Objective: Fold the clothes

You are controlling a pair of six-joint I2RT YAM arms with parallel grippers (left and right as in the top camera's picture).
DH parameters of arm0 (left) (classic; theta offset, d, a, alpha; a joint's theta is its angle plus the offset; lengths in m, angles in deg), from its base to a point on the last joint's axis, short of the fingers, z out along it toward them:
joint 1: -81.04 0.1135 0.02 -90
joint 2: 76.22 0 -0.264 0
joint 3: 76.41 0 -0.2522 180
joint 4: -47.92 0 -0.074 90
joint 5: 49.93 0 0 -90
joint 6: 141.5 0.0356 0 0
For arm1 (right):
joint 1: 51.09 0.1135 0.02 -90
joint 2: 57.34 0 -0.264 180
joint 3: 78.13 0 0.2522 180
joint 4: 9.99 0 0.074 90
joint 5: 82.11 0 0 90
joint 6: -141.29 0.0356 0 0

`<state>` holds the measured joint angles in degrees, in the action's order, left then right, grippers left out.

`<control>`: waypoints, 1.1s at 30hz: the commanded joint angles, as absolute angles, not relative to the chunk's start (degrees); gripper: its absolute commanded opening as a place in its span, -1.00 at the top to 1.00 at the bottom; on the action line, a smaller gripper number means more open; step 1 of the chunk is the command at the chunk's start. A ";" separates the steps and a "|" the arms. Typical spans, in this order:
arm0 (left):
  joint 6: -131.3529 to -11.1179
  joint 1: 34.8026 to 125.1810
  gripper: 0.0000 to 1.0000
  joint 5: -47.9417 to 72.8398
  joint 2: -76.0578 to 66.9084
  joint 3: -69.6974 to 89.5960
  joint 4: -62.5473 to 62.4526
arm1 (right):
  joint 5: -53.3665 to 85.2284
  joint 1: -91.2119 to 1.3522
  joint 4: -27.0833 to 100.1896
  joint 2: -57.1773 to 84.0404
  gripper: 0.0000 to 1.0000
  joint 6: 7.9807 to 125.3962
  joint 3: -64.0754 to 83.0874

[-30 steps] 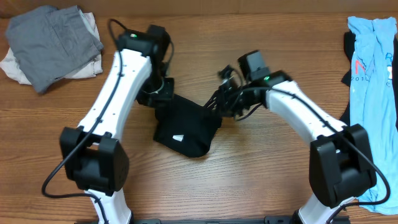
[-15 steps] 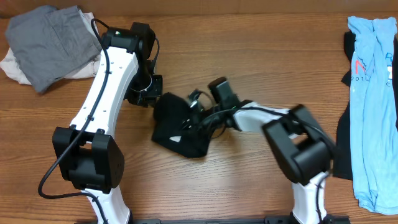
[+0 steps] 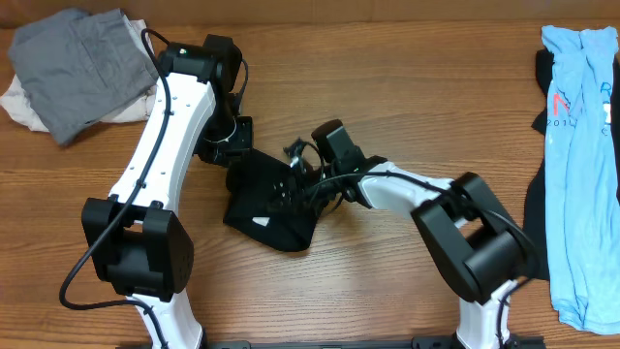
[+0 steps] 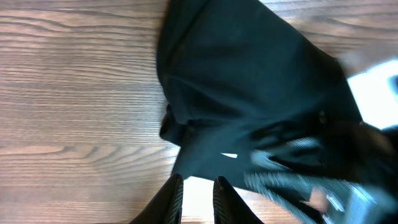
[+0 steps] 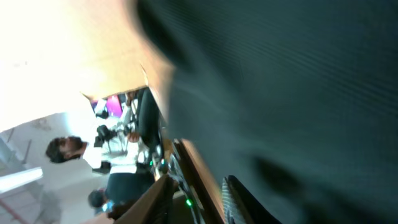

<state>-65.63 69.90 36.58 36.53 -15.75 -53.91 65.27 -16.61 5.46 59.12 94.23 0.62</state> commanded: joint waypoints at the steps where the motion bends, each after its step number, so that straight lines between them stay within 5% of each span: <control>1: -69.30 71.15 0.57 40.73 36.90 -16.08 -53.87 | 62.58 -17.10 0.22 54.51 0.35 96.85 3.38; 6: -69.37 77.07 0.53 38.48 36.90 -16.08 -53.65 | 62.78 -16.96 -5.75 54.91 0.40 100.87 3.38; 11: -69.30 83.50 0.55 38.33 36.90 -16.08 -53.76 | 60.57 -16.02 -5.86 55.39 0.92 101.16 3.38; 20: -68.56 89.03 0.53 38.09 36.90 -16.08 -54.13 | 59.28 -11.98 -15.56 64.35 0.93 107.10 3.40; 33: -62.72 88.85 0.50 33.30 36.90 -16.04 -54.09 | 58.72 -12.99 -12.35 70.42 0.87 106.56 5.95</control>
<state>-66.48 89.01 36.43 36.53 -15.75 -53.98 59.13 -11.78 -12.72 68.63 106.77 4.03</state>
